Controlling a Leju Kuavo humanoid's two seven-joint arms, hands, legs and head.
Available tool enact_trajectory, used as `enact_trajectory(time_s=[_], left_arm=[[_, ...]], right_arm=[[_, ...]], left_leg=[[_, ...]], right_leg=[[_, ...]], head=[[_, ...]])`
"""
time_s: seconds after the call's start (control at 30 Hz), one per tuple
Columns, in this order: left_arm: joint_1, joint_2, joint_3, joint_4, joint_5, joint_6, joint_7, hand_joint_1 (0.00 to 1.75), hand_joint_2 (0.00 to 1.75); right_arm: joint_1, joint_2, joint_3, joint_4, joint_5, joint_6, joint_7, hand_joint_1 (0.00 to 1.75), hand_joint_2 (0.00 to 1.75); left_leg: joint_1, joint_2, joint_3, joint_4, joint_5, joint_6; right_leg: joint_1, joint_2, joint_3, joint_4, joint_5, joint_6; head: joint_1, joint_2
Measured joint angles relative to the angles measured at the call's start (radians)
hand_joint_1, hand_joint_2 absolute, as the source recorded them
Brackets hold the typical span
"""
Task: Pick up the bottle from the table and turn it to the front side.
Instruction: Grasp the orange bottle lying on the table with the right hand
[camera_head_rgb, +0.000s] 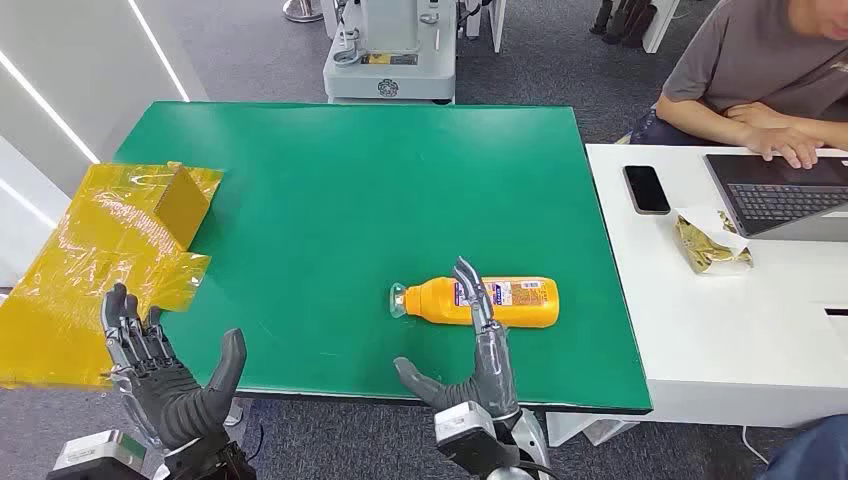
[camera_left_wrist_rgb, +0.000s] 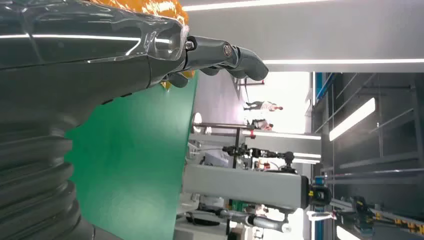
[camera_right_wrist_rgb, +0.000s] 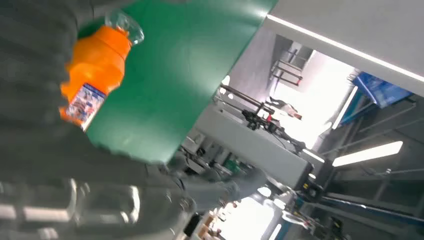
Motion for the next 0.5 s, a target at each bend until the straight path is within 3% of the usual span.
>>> enact_trajectory(time_s=[0.23,0.5], left_arm=[[-0.019,-0.011,0.0,0.0,-0.018,-0.071,0.001,0.0,1.75],[-0.048,-0.026,0.005,0.0,-0.031,-0.135,0.015,0.0,1.75]], right_arm=[[-0.071,-0.055,-0.062,0.004,0.215,0.124,0.094,0.0,1.75],[-0.206,-0.134,-0.077,0.067,0.224,0.2,0.161,0.0,1.75]], left_leg=[[0.0,0.0,0.0,0.0,0.0,0.0],[0.0,0.0,0.0,0.0,0.0,0.0]], right_leg=[[0.0,0.0,0.0,0.0,0.0,0.0],[0.0,0.0,0.0,0.0,0.001,0.0]], head=[[0.0,0.0],[0.0,0.0]])
